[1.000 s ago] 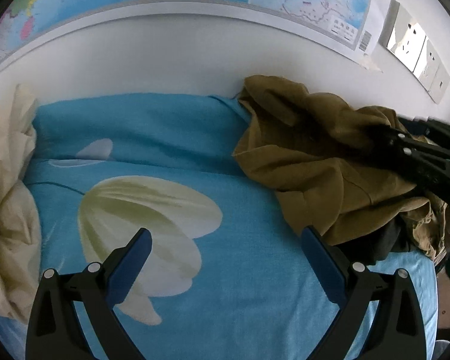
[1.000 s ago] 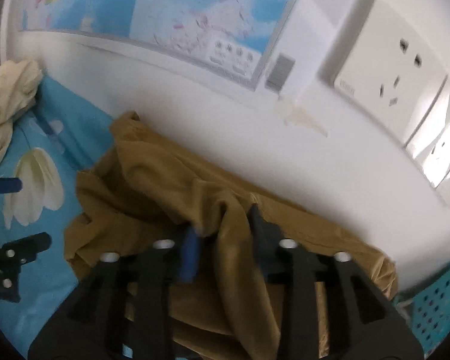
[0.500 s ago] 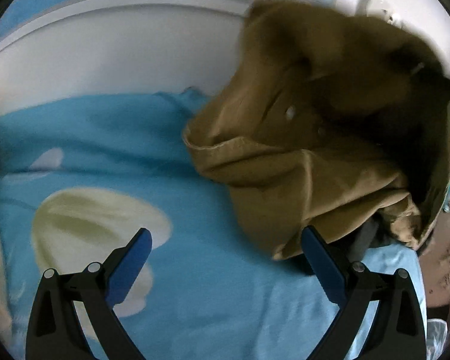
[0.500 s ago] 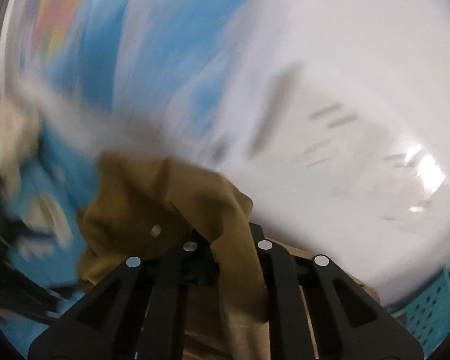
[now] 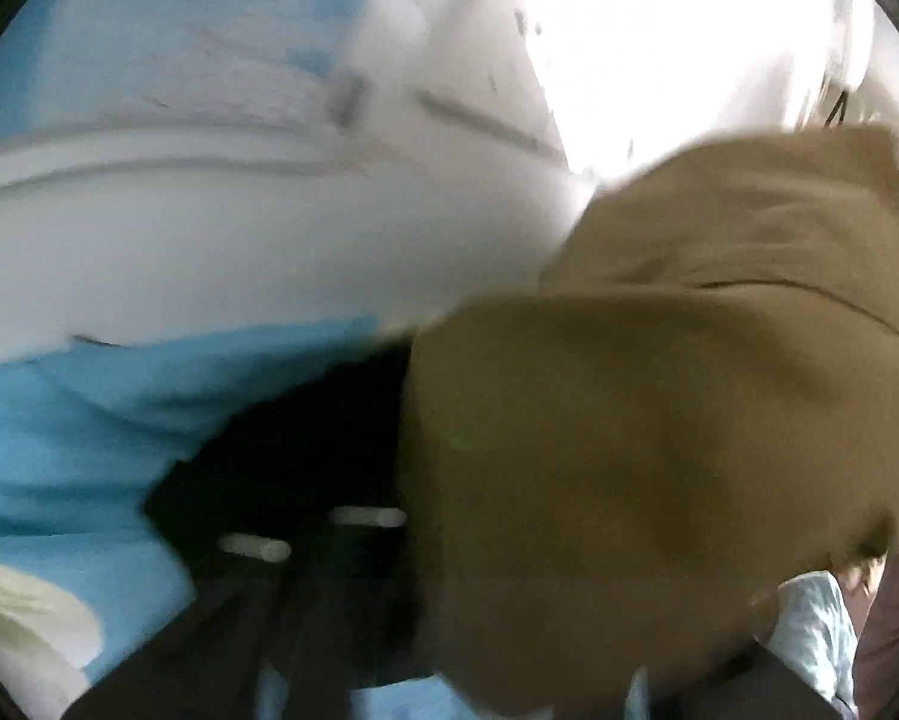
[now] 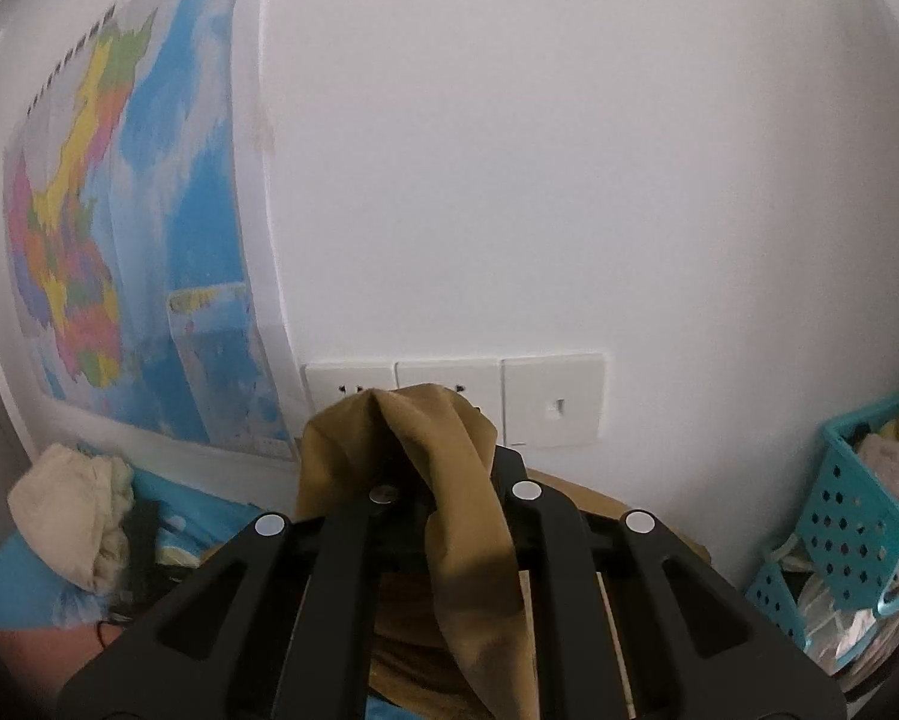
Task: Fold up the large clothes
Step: 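Lift the brown shirt with both grippers and shake it out in the air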
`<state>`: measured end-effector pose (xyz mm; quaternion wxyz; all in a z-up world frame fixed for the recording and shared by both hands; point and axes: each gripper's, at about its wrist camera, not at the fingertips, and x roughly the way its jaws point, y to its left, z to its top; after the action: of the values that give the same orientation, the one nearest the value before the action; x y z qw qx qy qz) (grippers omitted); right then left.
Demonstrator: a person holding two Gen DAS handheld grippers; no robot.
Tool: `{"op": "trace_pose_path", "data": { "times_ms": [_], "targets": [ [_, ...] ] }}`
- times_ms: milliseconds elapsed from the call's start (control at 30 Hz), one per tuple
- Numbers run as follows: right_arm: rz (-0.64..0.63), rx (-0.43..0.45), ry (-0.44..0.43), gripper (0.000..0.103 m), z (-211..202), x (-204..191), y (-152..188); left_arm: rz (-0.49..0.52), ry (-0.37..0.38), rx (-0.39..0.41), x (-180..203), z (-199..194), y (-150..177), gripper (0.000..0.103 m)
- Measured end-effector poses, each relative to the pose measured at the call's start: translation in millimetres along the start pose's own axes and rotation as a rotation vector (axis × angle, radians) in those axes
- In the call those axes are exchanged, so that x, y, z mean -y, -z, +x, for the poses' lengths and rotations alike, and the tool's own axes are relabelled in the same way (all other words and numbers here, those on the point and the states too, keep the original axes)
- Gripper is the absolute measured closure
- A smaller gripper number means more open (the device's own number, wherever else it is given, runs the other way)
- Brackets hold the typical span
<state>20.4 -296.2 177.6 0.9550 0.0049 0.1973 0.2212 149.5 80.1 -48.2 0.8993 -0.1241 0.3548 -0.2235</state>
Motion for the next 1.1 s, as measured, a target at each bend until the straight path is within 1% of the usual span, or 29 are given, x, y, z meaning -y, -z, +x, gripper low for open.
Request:
{"op": "trace_pose_path", "data": {
  "times_ms": [67,100,167,233,267,300,367,400,433,500,533,600,633,667,700,733,767,800,833,900,967,1000,1033,1067,1100],
  "targets": [
    [0.008,0.044,0.016,0.096,-28,9,-11,0.046,-0.043,0.056,12,-8,-10,0.101],
    [0.009,0.069,0.023,0.096,-41,7,-19,0.059,-0.045,0.083,19,-16,-18,0.101],
    [0.003,0.135,0.034,0.096,-80,12,-38,0.088,-0.011,0.141,38,-42,-40,0.101],
    [-0.010,0.209,0.034,0.096,-124,6,-57,0.165,-0.043,0.221,67,-78,-64,0.102],
    [-0.026,0.256,0.040,0.096,-151,-1,-66,0.181,-0.027,0.251,75,-93,-70,0.102],
    [-0.035,0.289,0.039,0.096,-167,-7,-73,0.209,-0.008,0.305,88,-120,-80,0.102],
    [-0.055,0.391,0.013,0.097,-225,-20,-86,0.254,-0.001,0.404,119,-162,-82,0.102],
    [-0.066,0.420,0.003,0.097,-243,-26,-89,0.270,0.000,0.452,130,-183,-87,0.102],
    [-0.078,0.452,-0.008,0.097,-264,-34,-92,0.272,-0.002,0.479,138,-196,-82,0.102],
    [-0.114,0.500,-0.031,0.097,-302,-53,-94,0.269,0.025,0.539,151,-236,-76,0.103],
    [-0.124,0.514,-0.048,0.097,-319,-62,-94,0.270,0.027,0.574,158,-264,-69,0.103],
    [-0.145,0.528,-0.078,0.097,-344,-77,-91,0.290,-0.005,0.666,168,-322,-50,0.103],
    [-0.146,0.532,-0.093,0.097,-354,-83,-88,0.300,-0.018,0.701,168,-347,-43,0.103],
    [-0.150,0.528,-0.118,0.097,-364,-89,-84,0.309,-0.032,0.732,169,-381,-31,0.103],
    [-0.144,0.522,-0.138,0.097,-369,-92,-80,0.316,-0.045,0.758,175,-400,-20,0.103],
    [-0.132,0.505,-0.174,0.096,-374,-97,-76,0.324,-0.076,0.789,179,-431,-3,0.103],
    [-0.133,0.488,-0.209,0.096,-375,-104,-71,0.334,-0.105,0.807,191,-447,12,0.103],
    [-0.137,0.481,-0.236,0.096,-380,-112,-68,0.347,-0.146,0.825,197,-465,23,0.103],
    [-0.142,0.465,-0.277,0.096,-381,-120,-63,0.353,-0.209,0.846,203,-490,39,0.103],
    [-0.145,0.425,-0.337,0.096,-376,-134,-58,0.357,-0.290,0.853,214,-522,62,0.103],
    [-0.146,0.368,-0.365,0.094,-352,-146,-54,0.360,-0.408,0.839,216,-542,70,0.102],
    [-0.131,0.333,-0.384,0.093,-335,-150,-52,0.363,-0.487,0.818,216,-547,75,0.102],
    [-0.108,0.284,-0.415,0.093,-310,-153,-50,0.360,-0.522,0.797,213,-545,74,0.102],
    [-0.082,0.226,-0.442,0.093,-279,-155,-48,0.355,-0.560,0.759,207,-545,78,0.102],
    [-0.062,0.186,-0.457,0.092,-257,-156,-44,0.323,-0.595,0.696,190,-534,72,0.102]
  ]
}}
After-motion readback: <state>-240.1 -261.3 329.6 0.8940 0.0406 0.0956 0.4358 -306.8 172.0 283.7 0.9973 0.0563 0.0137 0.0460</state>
